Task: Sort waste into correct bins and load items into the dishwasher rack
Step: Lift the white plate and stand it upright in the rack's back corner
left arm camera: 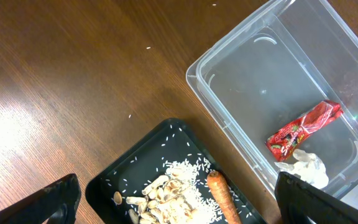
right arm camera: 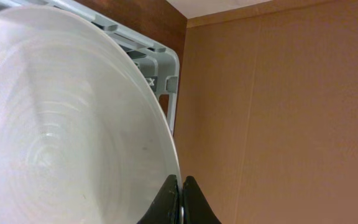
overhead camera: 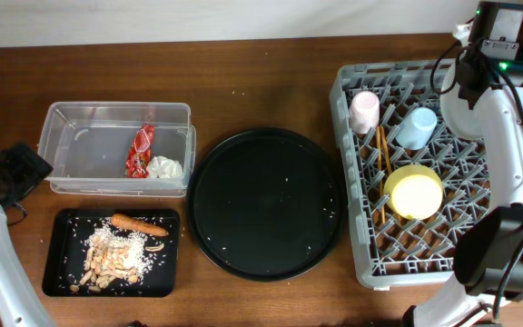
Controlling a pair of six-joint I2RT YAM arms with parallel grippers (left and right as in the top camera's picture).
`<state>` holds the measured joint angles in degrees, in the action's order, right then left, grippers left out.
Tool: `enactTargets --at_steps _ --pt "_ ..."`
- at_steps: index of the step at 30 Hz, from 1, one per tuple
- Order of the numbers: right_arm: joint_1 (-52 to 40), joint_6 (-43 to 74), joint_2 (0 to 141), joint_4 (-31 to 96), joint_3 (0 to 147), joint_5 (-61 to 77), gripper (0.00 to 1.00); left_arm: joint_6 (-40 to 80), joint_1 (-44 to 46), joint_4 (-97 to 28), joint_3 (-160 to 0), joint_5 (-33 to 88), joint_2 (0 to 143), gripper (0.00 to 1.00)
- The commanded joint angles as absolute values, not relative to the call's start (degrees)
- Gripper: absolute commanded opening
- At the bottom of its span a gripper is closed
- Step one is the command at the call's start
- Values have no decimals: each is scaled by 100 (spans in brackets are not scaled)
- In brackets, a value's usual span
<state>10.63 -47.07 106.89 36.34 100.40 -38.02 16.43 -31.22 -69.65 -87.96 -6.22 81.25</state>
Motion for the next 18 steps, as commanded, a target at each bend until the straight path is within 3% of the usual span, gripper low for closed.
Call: enactTargets --at_steps 1,11,18 --pt "1103 -4805 10875 3616 10114 -3769 4 1557 -3142 -6971 -8897 -624 8053 99" --pt "1107 -5078 10967 2755 10112 -4893 4 1557 -3142 -6971 -8897 -624 8053 99" --pt "1090 -4904 10967 3225 10092 -4414 4 1557 -3142 -6971 -8897 -624 8053 99"
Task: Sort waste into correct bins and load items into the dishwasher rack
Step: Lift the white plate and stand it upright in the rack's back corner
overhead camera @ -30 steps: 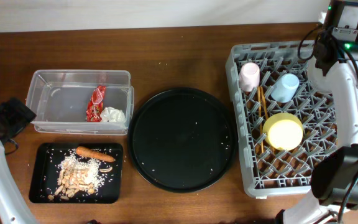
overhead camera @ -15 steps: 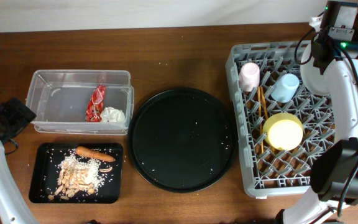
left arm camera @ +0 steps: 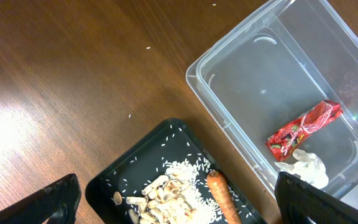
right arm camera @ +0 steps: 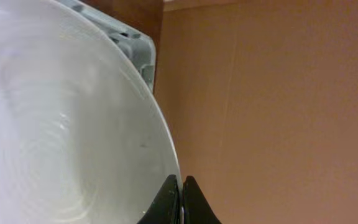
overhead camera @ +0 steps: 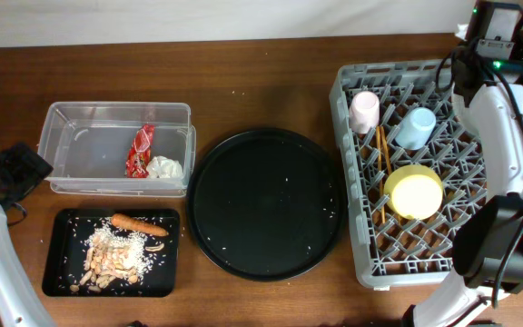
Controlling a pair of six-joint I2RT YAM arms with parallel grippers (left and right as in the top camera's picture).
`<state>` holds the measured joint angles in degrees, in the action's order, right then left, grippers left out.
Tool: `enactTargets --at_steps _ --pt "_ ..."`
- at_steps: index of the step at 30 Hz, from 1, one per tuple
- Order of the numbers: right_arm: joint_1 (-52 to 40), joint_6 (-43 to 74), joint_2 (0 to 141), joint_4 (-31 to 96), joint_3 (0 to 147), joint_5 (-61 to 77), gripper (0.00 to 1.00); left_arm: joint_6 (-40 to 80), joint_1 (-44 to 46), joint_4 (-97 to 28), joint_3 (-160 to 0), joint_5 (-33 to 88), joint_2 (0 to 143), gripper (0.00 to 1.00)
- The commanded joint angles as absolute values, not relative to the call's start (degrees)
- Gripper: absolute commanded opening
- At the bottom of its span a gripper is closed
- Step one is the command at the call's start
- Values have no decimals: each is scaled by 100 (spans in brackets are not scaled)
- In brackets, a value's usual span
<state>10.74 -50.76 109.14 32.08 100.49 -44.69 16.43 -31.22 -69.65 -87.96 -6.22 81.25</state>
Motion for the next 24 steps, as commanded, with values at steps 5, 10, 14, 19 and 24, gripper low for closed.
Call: enactTargets --at_steps 5,10,14,19,24 --pt "1048 -4600 10967 3656 10084 -4023 4 1559 -3142 -6971 -8897 -624 8053 99" --pt "1037 -4595 10967 3778 10040 -3544 24 1557 -3142 -6971 -8897 -624 8053 99" --pt "854 -4598 10967 3828 10040 -3533 34 1557 -3142 -6971 -8897 -624 8053 99" --pt "421 -4440 10932 4032 10040 -3511 79 1557 -3142 -6971 -8897 -624 8053 99" --pt "-528 -2908 10792 4160 10040 -2816 99 1557 -3142 -6971 -8897 -624 8053 99"
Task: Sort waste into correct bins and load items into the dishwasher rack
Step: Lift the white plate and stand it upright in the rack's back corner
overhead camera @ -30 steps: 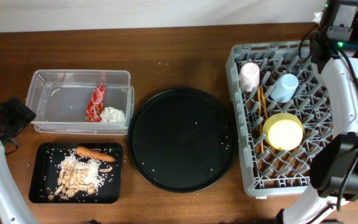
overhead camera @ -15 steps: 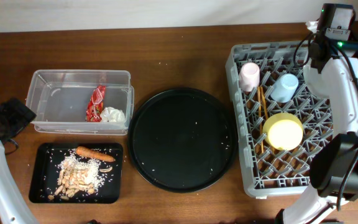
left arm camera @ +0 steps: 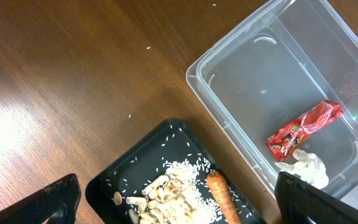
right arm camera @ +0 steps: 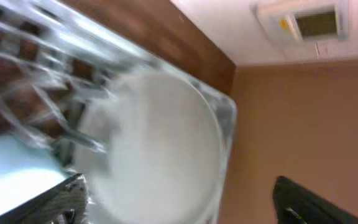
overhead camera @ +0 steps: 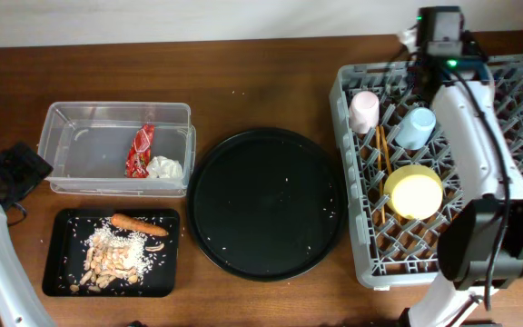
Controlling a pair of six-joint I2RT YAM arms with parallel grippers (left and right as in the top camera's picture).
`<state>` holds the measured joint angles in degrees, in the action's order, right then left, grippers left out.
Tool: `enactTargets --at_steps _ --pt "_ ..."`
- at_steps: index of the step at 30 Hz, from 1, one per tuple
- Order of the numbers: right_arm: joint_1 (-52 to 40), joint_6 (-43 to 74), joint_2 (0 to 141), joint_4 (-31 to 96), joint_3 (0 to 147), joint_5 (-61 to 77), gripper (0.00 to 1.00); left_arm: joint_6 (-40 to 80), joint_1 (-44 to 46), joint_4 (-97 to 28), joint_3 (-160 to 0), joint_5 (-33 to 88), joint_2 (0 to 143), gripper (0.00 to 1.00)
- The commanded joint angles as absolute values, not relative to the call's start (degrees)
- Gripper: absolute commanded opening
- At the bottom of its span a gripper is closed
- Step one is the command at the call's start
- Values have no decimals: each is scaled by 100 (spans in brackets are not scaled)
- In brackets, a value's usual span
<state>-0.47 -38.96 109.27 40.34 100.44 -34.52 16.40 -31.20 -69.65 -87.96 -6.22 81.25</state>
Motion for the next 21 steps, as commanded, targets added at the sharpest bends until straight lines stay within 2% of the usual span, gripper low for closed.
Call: enactTargets --at_steps 1,3,6,8,21 --pt "-727 -2729 10711 4335 10040 -2200 99 1557 -3142 -6971 -8897 -624 8053 99" --pt "-1057 -2080 10510 4617 10040 -1313 99 1557 -3142 -6971 -8897 -624 8053 99" --pt "-1173 -80 10353 4764 10040 -709 98 1559 -3142 -6971 -8897 -624 8053 99" --pt "-1173 550 10363 4939 10040 -19 98 1557 -3142 -6971 -8897 -624 8053 99" --pt "-1179 589 10418 4982 10040 257 98 1559 -3142 -6971 -8897 -624 8053 99"
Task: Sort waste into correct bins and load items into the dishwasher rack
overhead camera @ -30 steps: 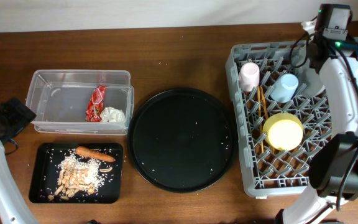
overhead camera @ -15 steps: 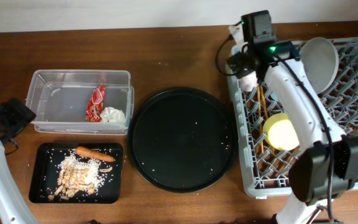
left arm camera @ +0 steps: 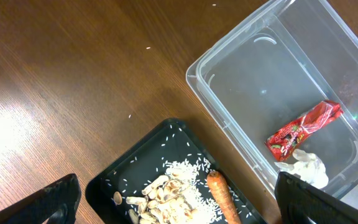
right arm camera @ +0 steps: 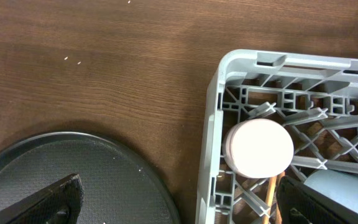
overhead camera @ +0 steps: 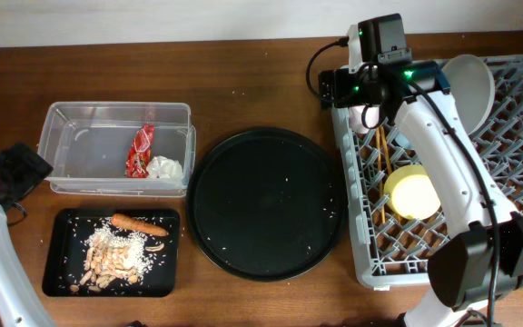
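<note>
The grey dishwasher rack [overhead camera: 360,263] holds a white plate [overhead camera: 470,80] standing on edge at the back, a yellow bowl [overhead camera: 413,193], a pink cup [right arm camera: 258,147], a blue cup [right arm camera: 347,194] and wooden chopsticks [overhead camera: 381,154]. My right gripper [overhead camera: 336,88] hovers open over the rack's back left corner [right arm camera: 211,124], holding nothing. The clear bin [overhead camera: 71,123] contains a red wrapper [left arm camera: 304,128] and a white tissue [left arm camera: 303,167]. A carrot [left arm camera: 224,198], rice and shells lie in the small black tray [overhead camera: 62,272]. Far left, my left gripper [left arm camera: 179,208] stays open and empty.
A large round black tray [overhead camera: 266,202] with a few rice grains sits between the clear bin and the rack. Stray grains dot the wooden table [left arm camera: 61,81]. My right arm crosses over the rack from the front right.
My right gripper has moved left from the plate at the rack's back to over the rack's back left corner. The plate stands alone in the rack. The left arm has not moved.
My right gripper was shut on the white plate over the rack's back right, and still held it a moment later. Then it stood open with the plate left in the rack. Now it is open over the rack's back left corner. The left gripper stayed still.
</note>
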Controlling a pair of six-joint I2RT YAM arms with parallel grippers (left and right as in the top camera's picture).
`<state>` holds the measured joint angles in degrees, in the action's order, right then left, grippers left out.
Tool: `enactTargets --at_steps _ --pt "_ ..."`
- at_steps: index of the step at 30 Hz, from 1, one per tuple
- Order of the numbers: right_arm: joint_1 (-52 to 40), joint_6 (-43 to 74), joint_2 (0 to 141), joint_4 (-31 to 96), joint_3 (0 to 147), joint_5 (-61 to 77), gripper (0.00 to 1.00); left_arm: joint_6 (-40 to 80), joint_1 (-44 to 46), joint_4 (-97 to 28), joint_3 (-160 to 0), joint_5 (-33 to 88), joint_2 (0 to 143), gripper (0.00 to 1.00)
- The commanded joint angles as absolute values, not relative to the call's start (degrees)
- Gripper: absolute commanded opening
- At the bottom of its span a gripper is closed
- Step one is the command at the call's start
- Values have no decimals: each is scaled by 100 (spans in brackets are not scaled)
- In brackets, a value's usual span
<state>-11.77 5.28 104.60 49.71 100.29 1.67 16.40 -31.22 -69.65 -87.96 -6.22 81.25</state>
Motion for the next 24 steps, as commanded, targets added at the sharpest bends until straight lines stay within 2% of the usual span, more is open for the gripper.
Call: enactTargets --at_steps 1,7,12,17,21,24 --pt "-1267 589 10232 4987 10040 257 98 1557 -3142 -6969 -8897 -624 8053 99" --pt "-1942 585 8331 5041 10040 165 98 1559 -3142 -6971 -8897 -624 8053 99" --pt "-1949 587 6331 5094 10040 67 98 1557 -3142 -6969 -8897 -624 8053 99" --pt "-1796 591 4709 6163 9865 78 98 1557 -3142 -6971 -8897 -624 8055 99" --pt "-1221 655 3168 5867 8399 156 98 1557 -3142 -6971 -8897 -624 8053 99" --pt "-902 652 1835 4521 6296 355 98 1557 -3142 -6971 -8897 -624 8053 99"
